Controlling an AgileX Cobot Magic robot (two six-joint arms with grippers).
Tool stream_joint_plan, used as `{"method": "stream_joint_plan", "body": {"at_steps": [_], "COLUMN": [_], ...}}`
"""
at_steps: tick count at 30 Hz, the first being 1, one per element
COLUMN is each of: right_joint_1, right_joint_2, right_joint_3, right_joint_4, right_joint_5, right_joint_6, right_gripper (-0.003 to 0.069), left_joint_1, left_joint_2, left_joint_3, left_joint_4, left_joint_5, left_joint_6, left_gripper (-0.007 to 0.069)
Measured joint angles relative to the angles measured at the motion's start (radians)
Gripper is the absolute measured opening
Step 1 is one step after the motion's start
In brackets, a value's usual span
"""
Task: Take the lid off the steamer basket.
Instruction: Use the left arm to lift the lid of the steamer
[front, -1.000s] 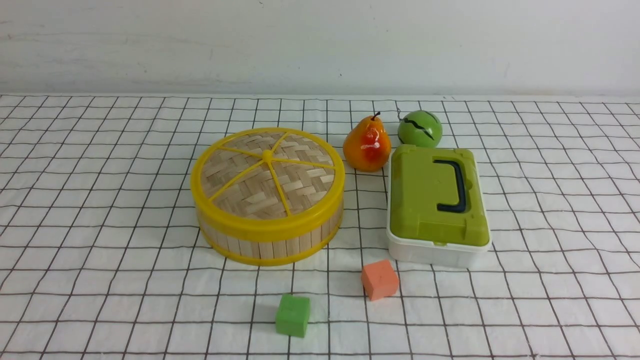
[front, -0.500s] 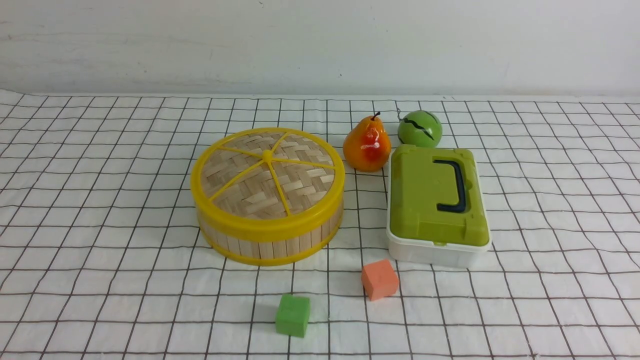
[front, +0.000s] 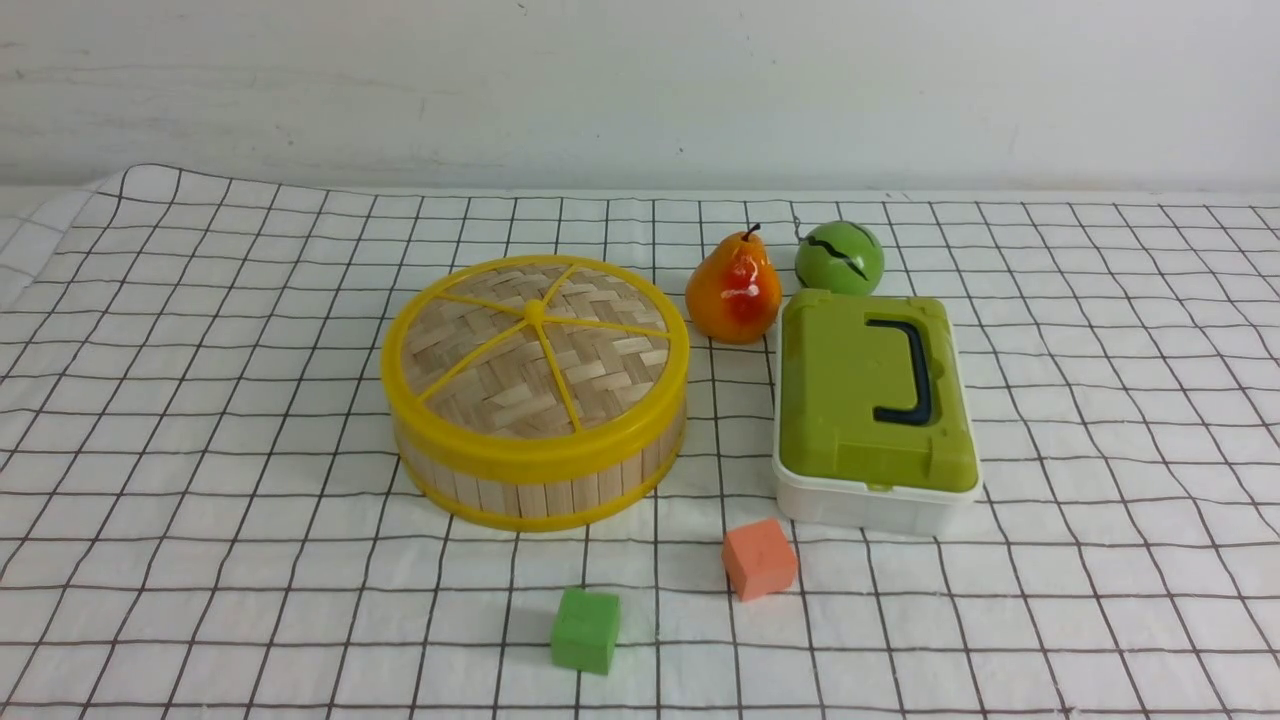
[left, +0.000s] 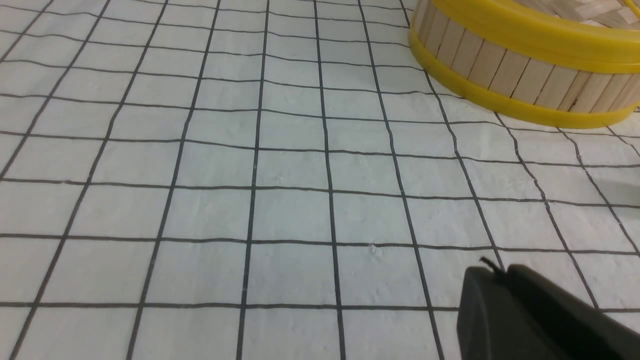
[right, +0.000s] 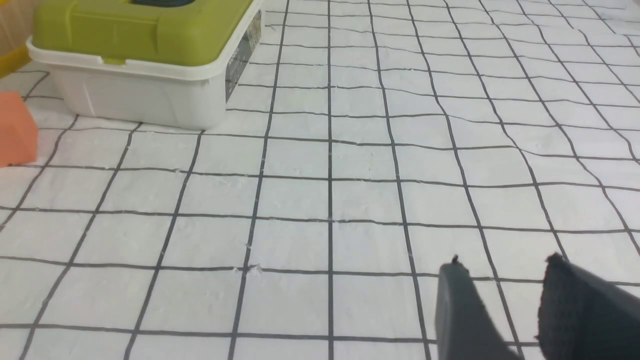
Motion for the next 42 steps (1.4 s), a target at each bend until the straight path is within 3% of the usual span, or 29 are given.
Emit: {"method": "stream_joint_plan", "body": {"at_steps": [21,34,39,42], "right_joint_1": [0.000,0.000,0.000,0.000], "right_joint_2": [0.000,0.000,0.000,0.000], "right_joint_3": [0.000,0.000,0.000,0.000], "right_joint_4": [0.000,0.000,0.000,0.000], "right_joint_5": [0.000,0.000,0.000,0.000], "right_joint_6": [0.000,0.000,0.000,0.000], "right_gripper": [0.0239,0.0239,0.0239,0.0239], "left_joint_1": [0.000,0.000,0.000,0.000], "left_joint_2": [0.000,0.000,0.000,0.000], "left_joint_3": [0.000,0.000,0.000,-0.050], "left_joint_4": [0.000,0.000,-0.035,-0.063], "left_joint_5": [-0.044,-0.830,-1.018,-0.990], "left_joint_6": [0.000,-0.021,-0.188,-0.339], "left_gripper": [0.0051,0.0065,0.0069,0.0046]}}
